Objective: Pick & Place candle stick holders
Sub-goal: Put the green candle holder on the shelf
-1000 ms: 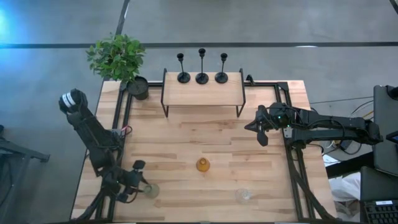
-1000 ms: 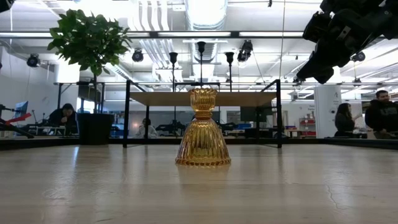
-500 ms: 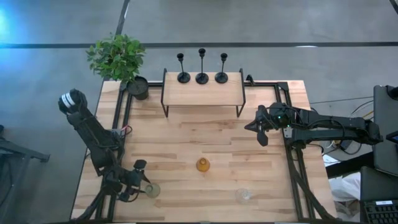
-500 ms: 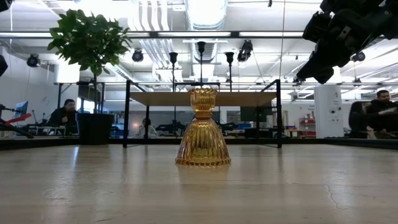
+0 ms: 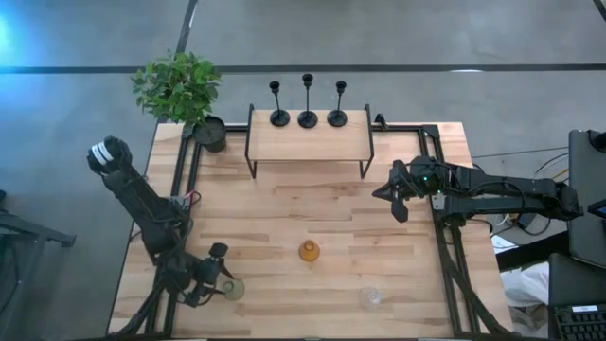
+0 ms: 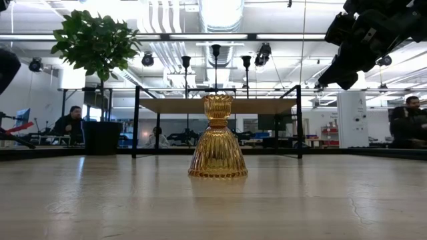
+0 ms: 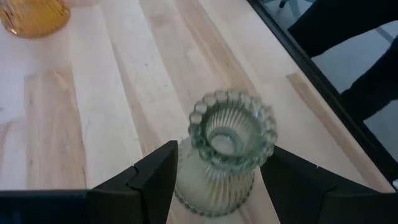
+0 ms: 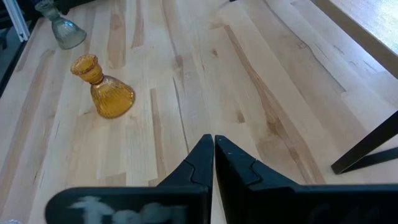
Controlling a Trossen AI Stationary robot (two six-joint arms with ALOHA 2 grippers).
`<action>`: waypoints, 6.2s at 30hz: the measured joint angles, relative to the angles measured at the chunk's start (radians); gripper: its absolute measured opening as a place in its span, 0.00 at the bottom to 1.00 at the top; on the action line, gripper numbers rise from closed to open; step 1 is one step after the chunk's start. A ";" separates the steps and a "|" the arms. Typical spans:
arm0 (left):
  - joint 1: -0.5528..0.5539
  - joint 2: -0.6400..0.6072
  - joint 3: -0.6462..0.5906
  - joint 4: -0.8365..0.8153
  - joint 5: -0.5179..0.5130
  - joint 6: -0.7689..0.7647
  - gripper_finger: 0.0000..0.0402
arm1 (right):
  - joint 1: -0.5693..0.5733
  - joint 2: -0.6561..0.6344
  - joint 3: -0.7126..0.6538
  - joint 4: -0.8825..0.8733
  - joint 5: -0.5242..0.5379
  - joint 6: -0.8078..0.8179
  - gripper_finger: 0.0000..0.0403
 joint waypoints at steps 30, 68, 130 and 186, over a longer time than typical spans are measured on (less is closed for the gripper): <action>0.071 0.196 -0.027 0.362 0.072 0.169 0.54 | 0.000 0.000 0.000 0.000 0.000 0.000 0.03; 0.311 0.097 0.050 0.156 0.058 0.164 0.38 | 0.000 0.000 0.000 0.000 0.000 0.000 0.03; 1.380 0.209 0.614 -0.084 -0.092 0.297 0.37 | 0.000 0.000 0.000 0.000 0.000 0.000 0.03; 1.438 0.313 0.747 -0.266 0.013 0.255 0.38 | 0.000 0.000 0.000 0.000 0.000 0.000 0.03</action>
